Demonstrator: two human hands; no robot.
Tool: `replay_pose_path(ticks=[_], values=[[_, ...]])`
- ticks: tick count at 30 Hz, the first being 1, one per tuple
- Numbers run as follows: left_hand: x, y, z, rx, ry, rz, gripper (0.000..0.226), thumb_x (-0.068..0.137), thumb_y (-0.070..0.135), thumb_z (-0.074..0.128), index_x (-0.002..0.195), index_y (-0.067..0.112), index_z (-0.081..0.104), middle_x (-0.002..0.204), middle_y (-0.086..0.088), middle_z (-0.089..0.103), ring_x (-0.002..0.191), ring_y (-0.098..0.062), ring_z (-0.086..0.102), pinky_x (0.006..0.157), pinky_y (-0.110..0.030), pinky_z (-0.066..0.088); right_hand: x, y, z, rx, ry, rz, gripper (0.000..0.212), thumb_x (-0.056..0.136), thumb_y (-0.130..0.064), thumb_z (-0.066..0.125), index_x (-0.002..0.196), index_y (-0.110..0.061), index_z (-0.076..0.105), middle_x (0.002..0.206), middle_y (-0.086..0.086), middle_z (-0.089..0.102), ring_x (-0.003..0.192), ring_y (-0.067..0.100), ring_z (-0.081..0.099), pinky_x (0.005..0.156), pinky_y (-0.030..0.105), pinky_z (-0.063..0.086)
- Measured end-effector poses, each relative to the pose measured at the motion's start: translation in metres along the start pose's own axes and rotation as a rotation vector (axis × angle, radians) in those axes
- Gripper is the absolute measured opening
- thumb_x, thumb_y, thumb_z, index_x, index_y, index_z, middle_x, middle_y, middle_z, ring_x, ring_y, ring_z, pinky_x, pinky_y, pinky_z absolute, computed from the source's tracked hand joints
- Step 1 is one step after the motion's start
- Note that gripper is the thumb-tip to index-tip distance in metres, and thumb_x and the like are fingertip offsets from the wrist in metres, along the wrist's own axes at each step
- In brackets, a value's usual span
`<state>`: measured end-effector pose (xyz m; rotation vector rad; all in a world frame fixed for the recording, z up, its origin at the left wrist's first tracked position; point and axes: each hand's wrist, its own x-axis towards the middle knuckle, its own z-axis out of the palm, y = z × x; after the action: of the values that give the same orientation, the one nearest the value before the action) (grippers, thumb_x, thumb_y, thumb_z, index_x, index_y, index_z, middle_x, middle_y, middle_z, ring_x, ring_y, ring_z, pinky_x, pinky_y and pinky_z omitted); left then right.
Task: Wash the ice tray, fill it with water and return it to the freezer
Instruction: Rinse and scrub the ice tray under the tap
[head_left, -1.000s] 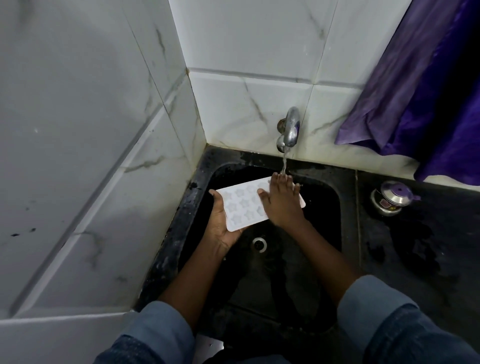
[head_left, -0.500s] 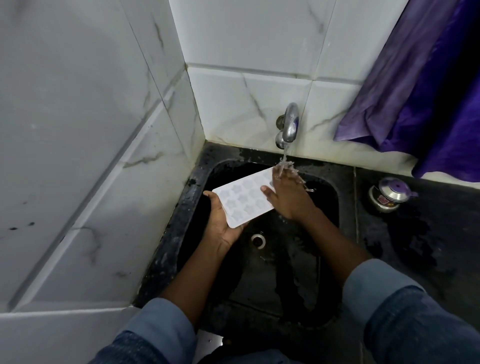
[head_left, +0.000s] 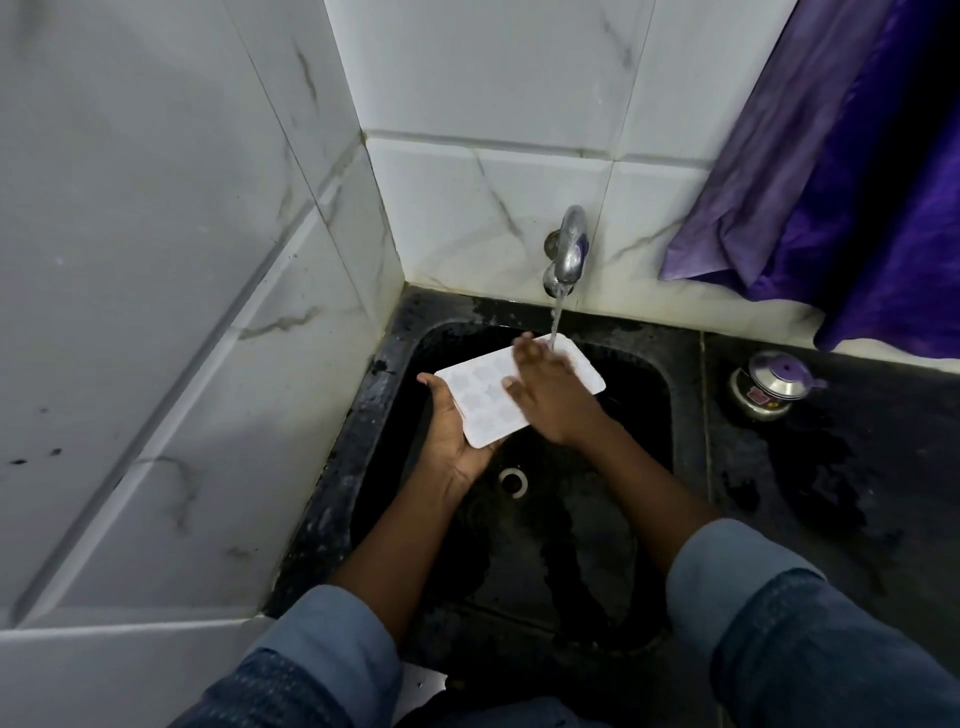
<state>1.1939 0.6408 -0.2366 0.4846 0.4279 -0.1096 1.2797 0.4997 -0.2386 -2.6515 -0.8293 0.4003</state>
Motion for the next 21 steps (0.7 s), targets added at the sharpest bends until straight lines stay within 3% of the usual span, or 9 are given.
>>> replay_pose_path(ticks=[2,4,7,9,10,14,16,19,21], values=[[-0.001,-0.002,0.002,0.015,-0.013,-0.024,0.11,0.087,0.092,0.025,0.15,0.007,0.056,0.15,-0.023,0.058,0.141,-0.043,0.054,0.122,-0.064,0.032,0.005,0.013,0.0,0.076,-0.022,0.255,0.076,0.11,-0.053,0.027,0.165,-0.005,0.004,0.172,0.022,0.002,0.16,0.036,0.003,0.129,0.049,0.003],[0.002,-0.005,0.003,0.053,0.007,-0.032,0.113,0.085,0.093,0.024,0.153,0.007,0.052,0.152,-0.023,0.057,0.143,-0.042,0.052,0.122,-0.063,0.034,0.002,0.0,0.003,0.166,-0.029,0.301,0.076,0.11,-0.051,0.03,0.164,-0.002,0.007,0.172,0.023,0.003,0.16,0.04,0.002,0.128,0.053,0.001],[0.007,-0.008,0.006,0.096,0.074,-0.014,0.103,0.085,0.093,0.027,0.133,0.013,0.072,0.136,-0.016,0.07,0.131,-0.034,0.063,0.119,-0.055,0.043,-0.017,-0.038,0.01,0.17,0.029,-0.037,0.068,0.111,-0.04,0.036,0.164,-0.003,0.015,0.172,0.019,0.015,0.159,0.032,0.011,0.128,0.051,0.008],[0.01,-0.009,0.004,0.057,0.111,-0.006,0.091,0.085,0.091,0.037,0.118,0.018,0.078,0.125,-0.009,0.074,0.125,-0.03,0.066,0.123,-0.054,0.038,-0.028,-0.045,0.011,0.139,0.02,-0.208,0.063,0.113,-0.04,0.032,0.166,-0.014,0.012,0.174,0.008,0.007,0.16,0.024,0.003,0.128,0.043,0.002],[0.01,-0.008,0.003,0.059,0.107,-0.004,0.091,0.083,0.091,0.041,0.123,0.017,0.075,0.13,-0.012,0.072,0.129,-0.033,0.064,0.124,-0.056,0.035,-0.027,-0.036,0.01,0.126,0.012,-0.202,0.063,0.112,-0.044,0.031,0.167,-0.02,0.01,0.175,0.004,0.004,0.16,0.021,-0.001,0.128,0.043,0.0],[0.009,-0.005,0.011,0.185,-0.018,-0.064,0.114,0.081,0.093,0.038,0.156,0.008,0.048,0.156,-0.023,0.053,0.146,-0.041,0.049,0.124,-0.062,0.031,-0.021,0.006,-0.005,0.251,-0.072,0.283,0.067,0.11,-0.054,0.028,0.167,-0.026,0.007,0.175,0.003,-0.005,0.161,0.024,-0.006,0.126,0.049,-0.003],[0.012,-0.007,0.017,0.287,0.023,-0.104,0.111,0.083,0.09,0.043,0.155,0.006,0.049,0.153,-0.023,0.055,0.142,-0.04,0.053,0.123,-0.06,0.035,-0.026,0.006,-0.011,0.538,-0.132,0.342,0.066,0.11,-0.056,0.032,0.165,-0.02,0.025,0.173,0.003,0.015,0.158,0.017,0.015,0.126,0.037,0.01],[0.016,-0.016,0.033,0.494,0.135,-0.003,0.079,0.093,0.073,0.054,0.143,0.012,0.062,0.14,-0.02,0.067,0.125,-0.033,0.069,0.109,-0.051,0.054,-0.036,-0.017,-0.02,1.195,-0.102,0.292,0.056,0.105,-0.062,0.041,0.143,-0.025,0.059,0.139,-0.002,0.067,0.126,0.009,0.063,0.114,0.033,0.045],[0.017,-0.026,0.05,0.551,0.202,0.054,0.061,0.101,0.069,0.048,0.13,0.02,0.07,0.122,-0.006,0.077,0.114,-0.02,0.074,0.105,-0.042,0.057,-0.037,-0.027,-0.026,1.355,-0.075,0.285,0.059,0.098,-0.07,0.047,0.141,-0.031,0.061,0.131,-0.001,0.072,0.12,0.014,0.069,0.107,0.037,0.053]])
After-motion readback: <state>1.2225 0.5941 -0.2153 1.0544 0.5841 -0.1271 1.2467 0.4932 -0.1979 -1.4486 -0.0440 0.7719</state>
